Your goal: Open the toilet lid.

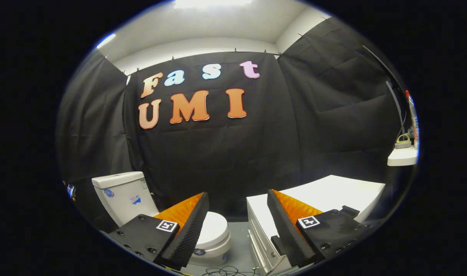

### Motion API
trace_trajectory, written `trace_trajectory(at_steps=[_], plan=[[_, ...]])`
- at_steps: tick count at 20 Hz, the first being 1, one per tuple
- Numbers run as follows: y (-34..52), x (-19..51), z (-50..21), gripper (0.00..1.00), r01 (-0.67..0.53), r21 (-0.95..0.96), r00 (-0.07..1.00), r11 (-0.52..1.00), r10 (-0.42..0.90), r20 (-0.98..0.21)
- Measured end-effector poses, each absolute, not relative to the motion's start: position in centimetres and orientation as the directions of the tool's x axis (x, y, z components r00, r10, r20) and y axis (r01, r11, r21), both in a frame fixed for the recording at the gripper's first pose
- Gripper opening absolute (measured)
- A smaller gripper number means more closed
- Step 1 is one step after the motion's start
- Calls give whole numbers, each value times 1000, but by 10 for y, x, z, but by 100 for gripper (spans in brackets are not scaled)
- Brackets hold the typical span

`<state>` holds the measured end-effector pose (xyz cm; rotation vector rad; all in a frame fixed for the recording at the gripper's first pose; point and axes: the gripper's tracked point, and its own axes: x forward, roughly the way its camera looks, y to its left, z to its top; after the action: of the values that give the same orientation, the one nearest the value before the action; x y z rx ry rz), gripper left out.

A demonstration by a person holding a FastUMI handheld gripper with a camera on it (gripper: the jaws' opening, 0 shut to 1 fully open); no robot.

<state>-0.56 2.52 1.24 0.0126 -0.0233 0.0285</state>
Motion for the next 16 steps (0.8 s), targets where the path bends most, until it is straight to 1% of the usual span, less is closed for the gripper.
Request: trace_trajectory(at_steps=[6,10,13,16], plan=[[99,7,10,98,-133,-10,991,991,133,8],[143,24,5,98,-199,42,980,979,199,9],[167,35,-16,98,-235,105,971,966,238,-12],[182,47,-52,98,-242,169,966,956,254,-55]])
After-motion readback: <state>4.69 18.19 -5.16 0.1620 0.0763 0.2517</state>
